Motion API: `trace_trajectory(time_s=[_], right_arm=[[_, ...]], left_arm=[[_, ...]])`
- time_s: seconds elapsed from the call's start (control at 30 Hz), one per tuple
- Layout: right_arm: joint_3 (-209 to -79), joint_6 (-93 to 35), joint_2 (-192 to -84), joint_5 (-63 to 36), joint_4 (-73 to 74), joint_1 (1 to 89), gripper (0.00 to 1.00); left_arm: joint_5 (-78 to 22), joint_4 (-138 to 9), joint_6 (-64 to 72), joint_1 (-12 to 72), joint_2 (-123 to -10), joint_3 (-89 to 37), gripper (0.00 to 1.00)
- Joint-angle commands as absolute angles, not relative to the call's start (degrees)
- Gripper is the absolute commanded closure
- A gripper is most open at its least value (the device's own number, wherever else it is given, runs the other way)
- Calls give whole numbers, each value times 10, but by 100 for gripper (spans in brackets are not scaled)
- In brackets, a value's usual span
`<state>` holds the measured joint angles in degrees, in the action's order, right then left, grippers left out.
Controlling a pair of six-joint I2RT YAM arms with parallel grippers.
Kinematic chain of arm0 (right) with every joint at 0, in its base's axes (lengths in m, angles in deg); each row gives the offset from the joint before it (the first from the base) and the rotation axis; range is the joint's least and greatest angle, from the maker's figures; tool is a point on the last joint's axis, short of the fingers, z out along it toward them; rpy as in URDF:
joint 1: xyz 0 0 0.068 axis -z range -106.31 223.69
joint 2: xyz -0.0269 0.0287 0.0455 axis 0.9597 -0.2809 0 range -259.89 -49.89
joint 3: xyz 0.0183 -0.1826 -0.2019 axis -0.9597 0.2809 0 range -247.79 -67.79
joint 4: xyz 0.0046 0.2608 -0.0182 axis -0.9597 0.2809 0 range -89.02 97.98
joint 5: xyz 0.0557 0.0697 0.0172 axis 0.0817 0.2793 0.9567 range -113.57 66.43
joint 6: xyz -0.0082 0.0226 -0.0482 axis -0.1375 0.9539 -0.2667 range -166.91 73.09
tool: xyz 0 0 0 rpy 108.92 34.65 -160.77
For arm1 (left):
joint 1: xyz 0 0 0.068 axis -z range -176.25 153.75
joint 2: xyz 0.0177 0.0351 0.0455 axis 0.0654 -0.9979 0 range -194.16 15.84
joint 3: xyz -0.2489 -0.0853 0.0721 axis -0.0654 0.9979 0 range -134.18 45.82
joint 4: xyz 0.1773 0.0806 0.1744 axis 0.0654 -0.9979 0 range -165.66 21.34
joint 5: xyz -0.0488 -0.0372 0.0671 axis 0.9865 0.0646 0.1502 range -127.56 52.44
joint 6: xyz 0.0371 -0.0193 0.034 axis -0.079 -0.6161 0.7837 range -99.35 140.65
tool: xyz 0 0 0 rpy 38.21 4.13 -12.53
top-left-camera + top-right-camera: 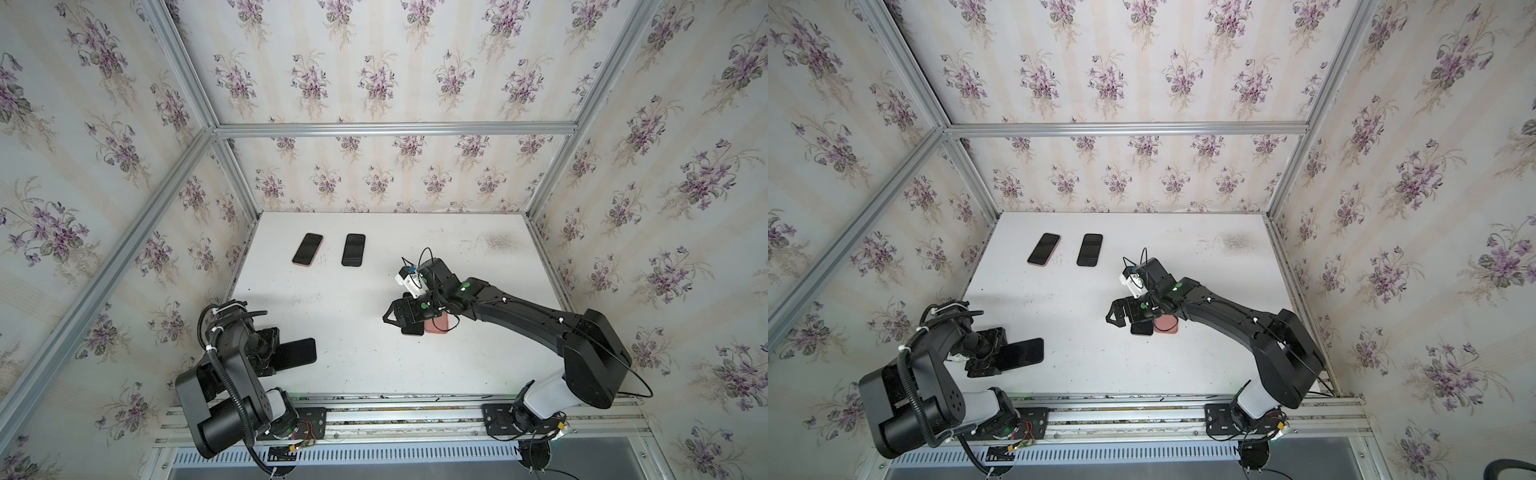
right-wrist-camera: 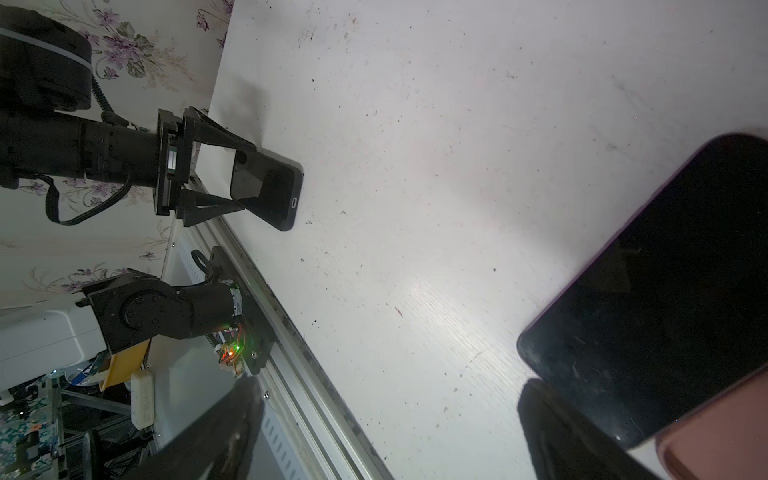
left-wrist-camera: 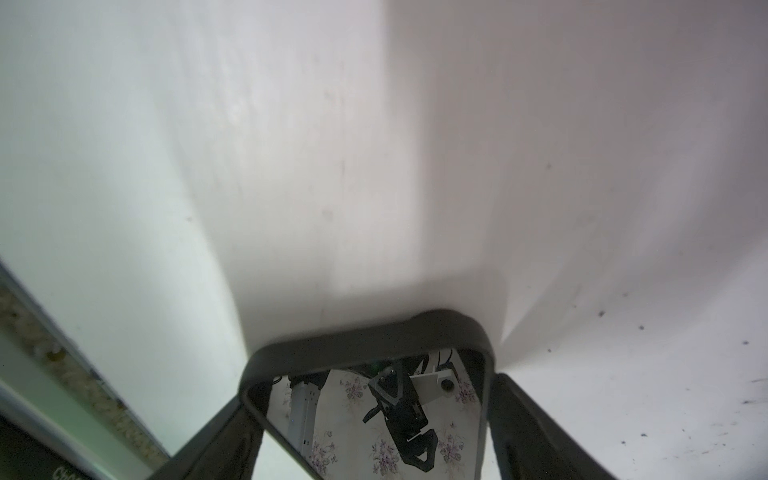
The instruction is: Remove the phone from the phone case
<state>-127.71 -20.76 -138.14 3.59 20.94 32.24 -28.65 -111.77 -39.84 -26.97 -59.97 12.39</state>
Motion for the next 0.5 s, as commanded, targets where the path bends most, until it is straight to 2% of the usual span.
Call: trace_trajectory(time_s=[0.0,0.47], right_arm=[[-1276,-199,-1384,43,192,322,1],[-1292,-182,-1429,72,173,322,1]], left_arm=[[-210,-987,-378,-261,-609,146,18],[-170,-970,-360,-211,-592,141,21]])
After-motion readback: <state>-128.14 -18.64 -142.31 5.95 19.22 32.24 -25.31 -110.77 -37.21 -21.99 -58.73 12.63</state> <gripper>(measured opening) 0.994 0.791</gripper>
